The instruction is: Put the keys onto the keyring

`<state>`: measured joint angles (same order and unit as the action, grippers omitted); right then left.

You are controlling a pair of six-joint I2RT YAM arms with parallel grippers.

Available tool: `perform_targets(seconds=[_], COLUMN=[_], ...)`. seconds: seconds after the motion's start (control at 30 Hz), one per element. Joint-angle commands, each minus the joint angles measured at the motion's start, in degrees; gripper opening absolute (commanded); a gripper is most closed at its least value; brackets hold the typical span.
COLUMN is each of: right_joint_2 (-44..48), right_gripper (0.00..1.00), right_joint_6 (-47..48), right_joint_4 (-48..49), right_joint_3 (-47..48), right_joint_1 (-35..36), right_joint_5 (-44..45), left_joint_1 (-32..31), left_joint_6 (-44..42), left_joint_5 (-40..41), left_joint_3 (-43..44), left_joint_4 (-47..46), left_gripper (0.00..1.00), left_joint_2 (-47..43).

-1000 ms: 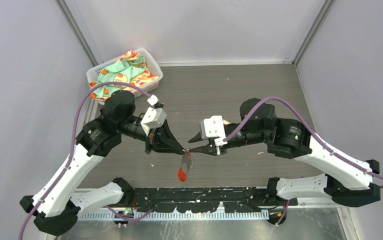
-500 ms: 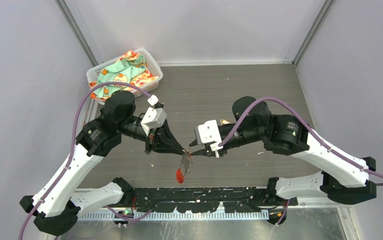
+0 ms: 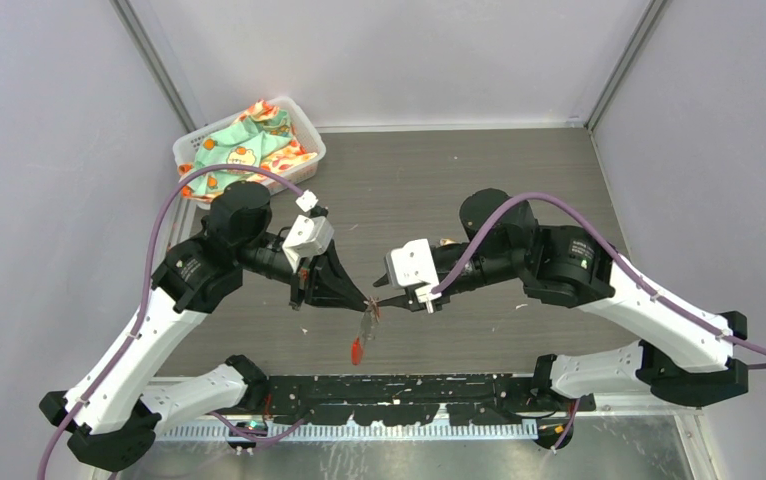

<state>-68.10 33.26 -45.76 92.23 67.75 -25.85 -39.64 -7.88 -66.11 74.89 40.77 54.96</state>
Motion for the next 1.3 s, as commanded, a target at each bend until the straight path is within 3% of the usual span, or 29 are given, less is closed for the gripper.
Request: perform_targets(seconds=[0.0,0.27,0.4,0.73,1.27], right_joint_2=[-1.4,-2.5,-2.4,-2.0,-1.8], right_gripper=[0.33,0.20,0.01,0.01,0.01], right_joint_6=[1.4,2.3,2.5,2.9,3.6], right_joint_4=[-1.0,-4.0,-5.2,-6.8,-7.2], right_joint_3=[3.6,4.9,5.1,4.4,3.1], right_joint_1=[-0.1,0.0,0.0,0.1,1.0], right_joint_5=[-2.5,-4.6,-4.5,-4.2,-2.9], left_joint_1=[-0.2,-0.2,-0.2,-0.1,1.4], left_joint_6=[0.6,0.6,0.5,5.0,20.2], left_joint_5=[-1.1,-0.1,0.4,1.8,6.0], left_joint_3=[2.3,2.3,2.4,0.7,-4.7], left_joint_4=[-0.5,-0.6,-0.8,-5.6,-22.0], left_gripper=[0.00,0.00,0.00,0.00,0.00], left_joint_2=[-0.8,-1.2,-1.3,-2.2,-4.1])
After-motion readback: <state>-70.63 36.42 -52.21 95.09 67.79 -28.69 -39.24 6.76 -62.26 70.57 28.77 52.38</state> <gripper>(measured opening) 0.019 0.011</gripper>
